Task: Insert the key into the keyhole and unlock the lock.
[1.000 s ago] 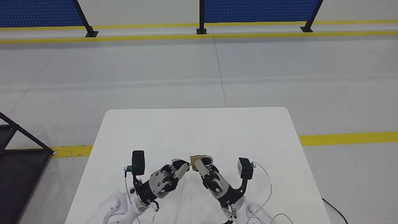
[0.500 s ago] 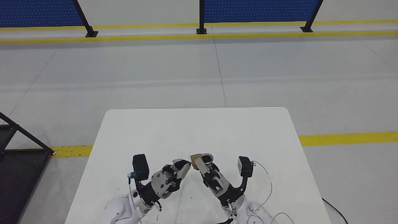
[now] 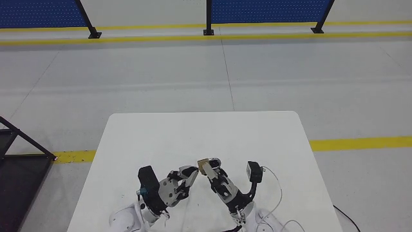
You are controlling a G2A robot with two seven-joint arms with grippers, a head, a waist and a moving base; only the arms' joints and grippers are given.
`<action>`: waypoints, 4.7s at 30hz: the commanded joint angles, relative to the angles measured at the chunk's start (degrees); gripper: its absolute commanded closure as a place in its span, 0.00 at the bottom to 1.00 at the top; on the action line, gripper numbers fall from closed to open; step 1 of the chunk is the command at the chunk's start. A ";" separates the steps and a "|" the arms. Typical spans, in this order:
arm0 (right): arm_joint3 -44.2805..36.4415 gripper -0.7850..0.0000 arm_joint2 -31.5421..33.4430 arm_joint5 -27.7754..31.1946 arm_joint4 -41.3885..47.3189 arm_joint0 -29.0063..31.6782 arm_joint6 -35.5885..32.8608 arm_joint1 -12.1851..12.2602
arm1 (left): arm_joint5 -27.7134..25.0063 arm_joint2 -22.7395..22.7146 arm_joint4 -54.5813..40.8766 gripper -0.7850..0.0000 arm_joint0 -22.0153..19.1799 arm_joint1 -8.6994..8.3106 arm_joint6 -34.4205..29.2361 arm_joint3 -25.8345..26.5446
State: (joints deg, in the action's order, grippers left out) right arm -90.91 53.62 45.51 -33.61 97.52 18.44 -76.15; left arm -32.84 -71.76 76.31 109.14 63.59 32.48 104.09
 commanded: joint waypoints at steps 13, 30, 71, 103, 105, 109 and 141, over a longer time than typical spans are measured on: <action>-0.19 1.00 0.12 0.38 -0.19 0.41 -0.01 0.10 | 1.01 1.29 1.47 0.89 0.08 -0.13 3.34 -0.88; -0.49 1.00 1.63 4.26 -2.11 0.81 0.19 0.60 | -25.16 -1.72 -26.14 0.36 -0.39 -2.10 -10.01 -5.00; -1.97 1.00 2.19 2.58 -0.89 0.90 -3.17 1.16 | -21.05 6.64 -64.50 0.88 -5.75 -5.02 -37.66 -5.44; -2.31 1.00 1.76 1.91 -1.48 1.20 -3.21 1.42 | -16.22 3.80 -44.45 1.00 -2.89 -3.32 -24.33 -2.34; -2.31 1.00 1.74 1.98 -1.46 1.23 -3.19 1.44 | -15.60 3.52 -42.67 1.00 -2.84 -3.23 -23.44 -2.17; -2.39 1.00 1.74 1.92 -1.58 1.30 -3.09 1.48 | -13.86 3.01 -37.97 1.00 -2.36 -3.03 -20.96 -1.60; -3.22 1.00 2.11 0.98 -1.35 2.19 -3.25 1.93 | -0.14 3.49 -8.55 1.00 0.95 -2.02 -0.96 0.23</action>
State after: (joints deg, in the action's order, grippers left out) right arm -94.09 55.75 46.66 -34.95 99.71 15.28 -74.23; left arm -33.12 -68.33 67.54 110.10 61.56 31.45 104.33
